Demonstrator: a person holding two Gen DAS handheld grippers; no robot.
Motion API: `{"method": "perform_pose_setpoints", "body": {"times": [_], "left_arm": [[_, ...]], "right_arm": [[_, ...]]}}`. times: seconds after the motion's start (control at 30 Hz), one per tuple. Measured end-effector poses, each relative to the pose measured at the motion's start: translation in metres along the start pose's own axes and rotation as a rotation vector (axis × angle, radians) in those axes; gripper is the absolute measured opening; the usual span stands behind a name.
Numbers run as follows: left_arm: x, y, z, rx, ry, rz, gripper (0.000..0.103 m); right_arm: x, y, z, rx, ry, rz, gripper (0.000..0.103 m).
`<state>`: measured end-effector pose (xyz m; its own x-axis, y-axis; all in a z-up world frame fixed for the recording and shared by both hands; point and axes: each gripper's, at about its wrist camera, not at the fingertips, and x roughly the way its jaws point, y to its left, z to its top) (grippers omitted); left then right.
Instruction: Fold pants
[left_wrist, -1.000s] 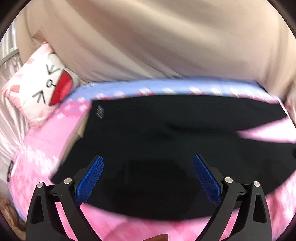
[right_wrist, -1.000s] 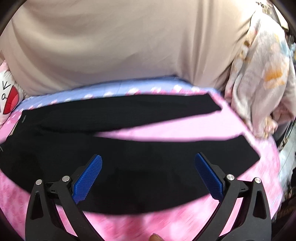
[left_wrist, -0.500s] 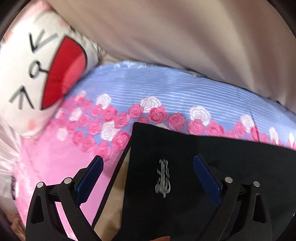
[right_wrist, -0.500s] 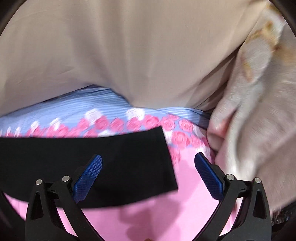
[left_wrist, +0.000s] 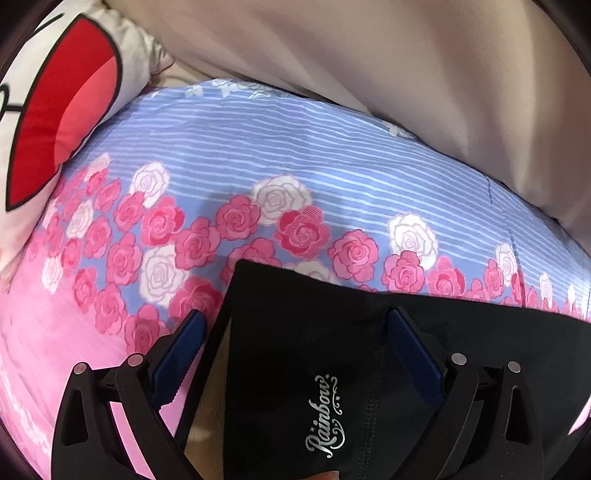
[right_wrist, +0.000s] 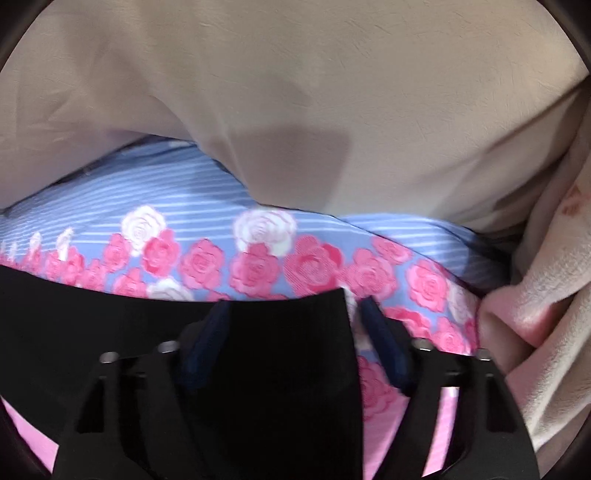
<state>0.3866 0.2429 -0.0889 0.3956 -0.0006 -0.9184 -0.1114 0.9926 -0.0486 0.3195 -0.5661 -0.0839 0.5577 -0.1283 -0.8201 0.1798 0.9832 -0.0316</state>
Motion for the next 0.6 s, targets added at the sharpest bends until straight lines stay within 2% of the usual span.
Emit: {"method": "perform_pose_setpoints", "body": {"times": [0.1, 0.13, 0.17, 0.23, 0.27, 0.3, 0.33, 0.37, 0.43, 0.57, 0.6], "left_arm": [[0.007, -0.002, 0.009, 0.016, 0.022, 0.016, 0.097], [0.009, -0.004, 0.012, 0.021, 0.029, 0.014, 0.095], [0.010, -0.006, 0.016, 0.027, 0.037, 0.010, 0.089], [0.006, -0.012, 0.020, 0.043, 0.047, -0.009, 0.071], [0.001, -0.016, 0.020, 0.048, 0.053, -0.023, 0.052], [-0.003, -0.020, 0.020, 0.052, 0.061, -0.048, 0.029], [-0.007, -0.022, 0.020, 0.048, 0.072, -0.074, 0.023], [-0.013, -0.026, 0.019, 0.042, 0.066, -0.075, 0.019], [-0.037, -0.033, 0.013, 0.063, 0.008, -0.067, 0.018], [-0.107, -0.037, -0.013, 0.105, -0.115, -0.137, 0.018], [-0.134, -0.039, -0.031, 0.127, -0.155, -0.155, 0.018]], "right_arm": [[-0.003, -0.001, -0.001, 0.006, -0.013, 0.015, 0.046], [-0.004, 0.000, -0.002, 0.007, -0.016, 0.017, 0.043], [-0.001, -0.003, -0.001, 0.009, -0.021, 0.019, 0.040], [-0.004, 0.001, -0.003, 0.016, -0.026, 0.026, 0.033], [-0.009, 0.004, -0.001, 0.021, -0.027, 0.036, 0.027], [-0.014, 0.005, -0.003, 0.024, -0.037, 0.037, 0.026], [-0.021, 0.007, -0.004, 0.026, -0.051, 0.038, 0.022], [-0.035, 0.008, -0.006, 0.035, -0.077, 0.050, 0.019], [-0.060, 0.011, -0.010, 0.040, -0.126, 0.069, 0.017], [-0.147, 0.019, -0.030, 0.011, -0.254, 0.107, 0.017], [-0.169, 0.018, -0.036, 0.003, -0.281, 0.118, 0.017]]}}
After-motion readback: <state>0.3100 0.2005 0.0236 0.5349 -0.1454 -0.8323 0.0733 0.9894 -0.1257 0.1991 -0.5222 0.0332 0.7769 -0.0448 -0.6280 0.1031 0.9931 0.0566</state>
